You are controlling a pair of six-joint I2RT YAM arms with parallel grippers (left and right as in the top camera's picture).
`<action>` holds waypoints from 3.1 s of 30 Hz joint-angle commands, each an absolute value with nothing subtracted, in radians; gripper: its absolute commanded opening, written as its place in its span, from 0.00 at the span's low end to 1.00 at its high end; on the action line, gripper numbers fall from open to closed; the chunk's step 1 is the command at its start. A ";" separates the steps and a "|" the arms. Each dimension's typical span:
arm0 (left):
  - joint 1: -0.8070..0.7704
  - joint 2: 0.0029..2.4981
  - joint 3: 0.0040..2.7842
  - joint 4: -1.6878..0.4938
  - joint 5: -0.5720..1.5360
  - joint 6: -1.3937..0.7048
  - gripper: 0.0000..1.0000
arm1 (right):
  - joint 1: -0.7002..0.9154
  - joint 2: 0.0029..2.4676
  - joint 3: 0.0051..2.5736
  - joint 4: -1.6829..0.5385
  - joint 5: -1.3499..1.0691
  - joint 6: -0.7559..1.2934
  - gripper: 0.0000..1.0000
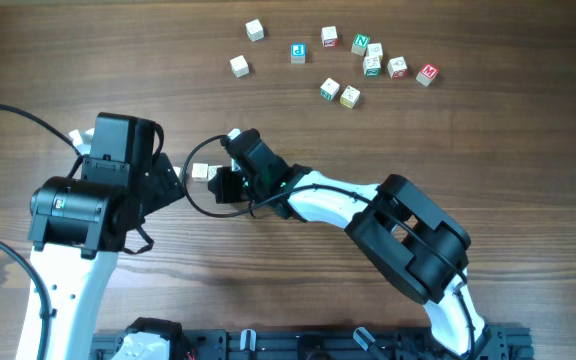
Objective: Form a horizontal line
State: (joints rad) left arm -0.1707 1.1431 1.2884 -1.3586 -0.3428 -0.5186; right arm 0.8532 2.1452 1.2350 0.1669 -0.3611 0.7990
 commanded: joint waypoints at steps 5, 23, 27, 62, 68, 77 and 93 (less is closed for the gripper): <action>-0.165 1.148 1.288 -1.359 -0.341 -0.532 1.00 | 0.858 2.170 1.244 0.195 -0.348 0.772 0.04; -0.165 1.148 1.288 -1.359 -0.341 -0.532 1.00 | 0.879 2.020 1.244 -0.114 -0.185 0.726 0.04; -0.165 1.148 1.288 -1.359 -0.341 -0.532 1.00 | 0.847 2.004 1.244 -0.150 -0.066 0.760 0.05; -0.165 1.148 1.288 -1.359 -0.341 -0.532 1.00 | 0.825 2.125 1.244 0.045 -0.266 0.814 0.04; -0.165 1.148 1.288 -1.359 -0.341 -0.532 1.00 | 0.825 2.125 1.244 0.068 -0.286 0.812 0.04; -0.165 1.148 1.288 -1.359 -0.341 -0.532 1.00 | 0.825 2.124 1.244 0.041 -0.252 0.810 0.05; -0.165 1.148 1.288 -1.359 -0.341 -0.532 1.00 | 0.617 2.040 1.421 0.027 -0.506 0.690 0.05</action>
